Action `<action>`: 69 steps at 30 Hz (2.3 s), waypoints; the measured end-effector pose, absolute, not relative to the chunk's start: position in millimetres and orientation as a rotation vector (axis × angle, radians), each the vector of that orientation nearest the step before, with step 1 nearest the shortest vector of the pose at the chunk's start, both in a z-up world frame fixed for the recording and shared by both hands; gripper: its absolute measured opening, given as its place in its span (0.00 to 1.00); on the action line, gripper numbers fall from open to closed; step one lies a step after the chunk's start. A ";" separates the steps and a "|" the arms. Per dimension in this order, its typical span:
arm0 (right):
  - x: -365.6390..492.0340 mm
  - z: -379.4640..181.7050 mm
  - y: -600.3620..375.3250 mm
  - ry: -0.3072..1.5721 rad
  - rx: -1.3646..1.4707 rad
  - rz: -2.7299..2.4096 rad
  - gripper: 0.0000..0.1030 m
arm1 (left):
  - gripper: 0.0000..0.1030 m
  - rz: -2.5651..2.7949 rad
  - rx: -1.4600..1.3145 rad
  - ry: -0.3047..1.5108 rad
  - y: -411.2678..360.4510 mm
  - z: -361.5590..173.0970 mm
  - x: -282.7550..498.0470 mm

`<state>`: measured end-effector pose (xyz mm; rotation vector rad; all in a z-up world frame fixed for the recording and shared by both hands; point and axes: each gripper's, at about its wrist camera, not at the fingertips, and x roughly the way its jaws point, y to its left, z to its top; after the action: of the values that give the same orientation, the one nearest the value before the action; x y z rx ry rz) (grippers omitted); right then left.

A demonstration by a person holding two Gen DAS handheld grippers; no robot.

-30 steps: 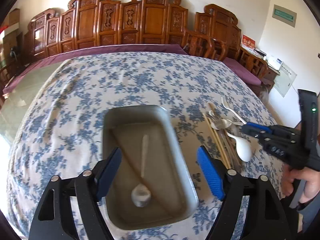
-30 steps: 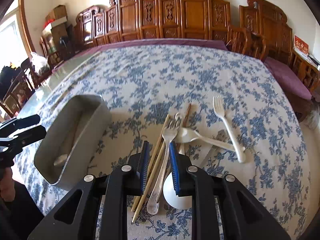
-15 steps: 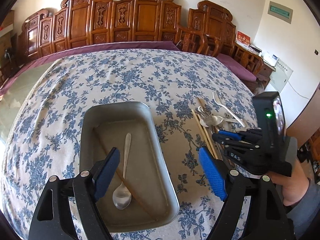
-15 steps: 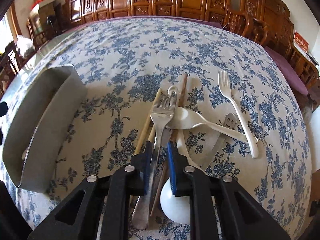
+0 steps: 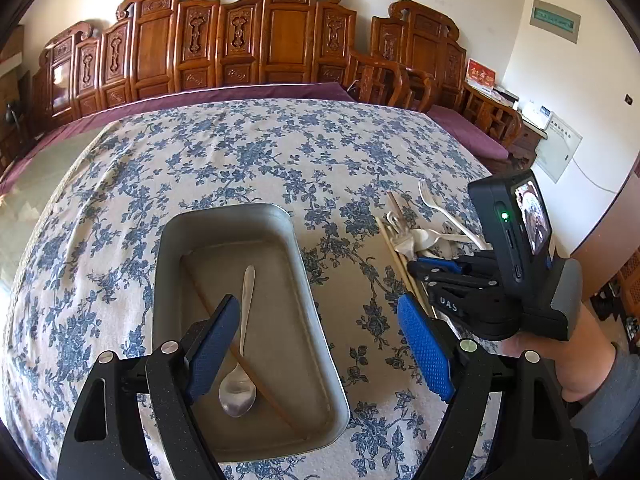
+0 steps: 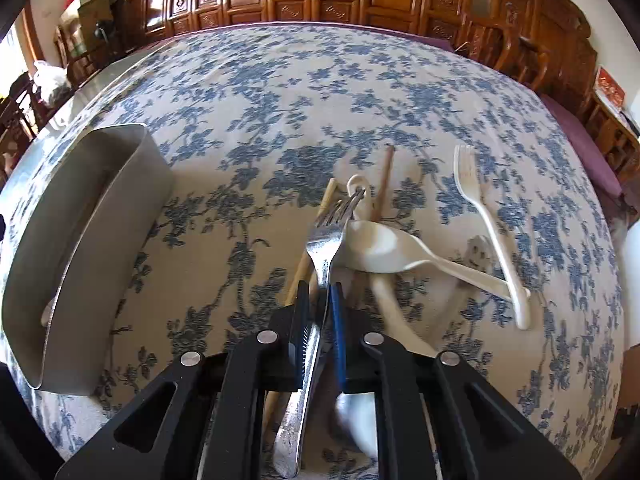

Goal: Organize utensils
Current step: 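Grasp a metal fork from the pile with the right gripper, then grasp a wooden chopstick with the left gripper while the right gripper holds the fork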

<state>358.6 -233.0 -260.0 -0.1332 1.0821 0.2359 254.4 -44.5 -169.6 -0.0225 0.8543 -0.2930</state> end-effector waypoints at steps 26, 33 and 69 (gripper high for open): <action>296.6 -207.8 -296.9 0.936 0.083 0.283 0.03 | 0.72 -0.382 0.028 0.854 -94.1 -181.1 238.7; 284.2 -213.0 -317.2 0.904 0.154 0.278 0.03 | 0.60 -0.396 0.047 0.878 -112.2 -197.7 238.3; 278.2 -233.6 -318.8 0.919 0.158 0.301 0.04 | 0.04 -0.363 0.097 1.006 -144.4 -252.5 254.0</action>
<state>278.2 -318.8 -233.6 0.1584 0.9192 0.3015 254.0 -144.4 -252.5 0.0975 1.0061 -0.3628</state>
